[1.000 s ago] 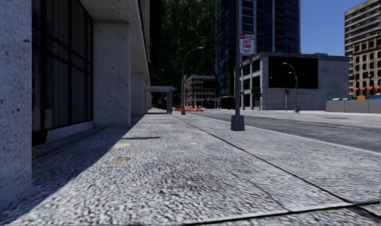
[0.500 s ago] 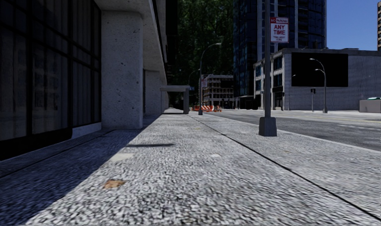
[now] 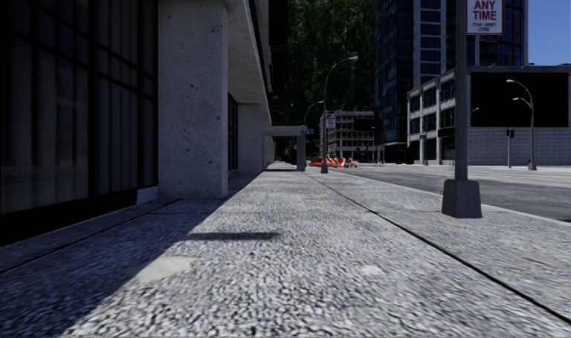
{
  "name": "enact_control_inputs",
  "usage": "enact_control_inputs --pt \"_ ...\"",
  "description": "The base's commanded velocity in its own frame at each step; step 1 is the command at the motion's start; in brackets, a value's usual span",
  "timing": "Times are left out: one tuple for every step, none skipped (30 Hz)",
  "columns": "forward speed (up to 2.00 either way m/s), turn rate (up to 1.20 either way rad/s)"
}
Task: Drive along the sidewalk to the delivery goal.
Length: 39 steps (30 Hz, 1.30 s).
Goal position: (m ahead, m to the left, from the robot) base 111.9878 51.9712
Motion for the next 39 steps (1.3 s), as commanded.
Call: enact_control_inputs --pt "2.00 0.00" --pt "2.00 0.00" --pt "2.00 0.00" --pt "2.00 0.00" --pt "2.00 0.00" --pt "2.00 0.00" --pt "2.00 0.00" --pt "2.00 0.00" --pt "2.00 0.00" --pt "2.00 0.00" --pt "2.00 0.00" --pt "2.00 0.00" --pt "2.00 0.00" --pt "2.00 0.00" --pt "2.00 0.00" --pt "2.00 0.00" --pt "2.00 0.08" --pt "2.00 0.08" --pt "2.00 0.14" --pt "2.00 0.17" --pt "2.00 0.17" --pt "2.00 0.17" --pt "2.00 0.00" --pt "2.00 0.00" --pt "2.00 0.00" --pt "2.00 0.00" --pt "2.00 0.00" --pt "2.00 0.00" --pt "2.00 0.00" --pt "2.00 0.00" --pt "2.00 0.00" --pt "2.00 0.00" --pt "2.00 0.00" --pt "2.00 0.00" --pt "2.00 0.00" --pt "2.00 0.00" --pt "2.00 0.00" --pt "2.00 0.00" --pt "2.00 0.00"
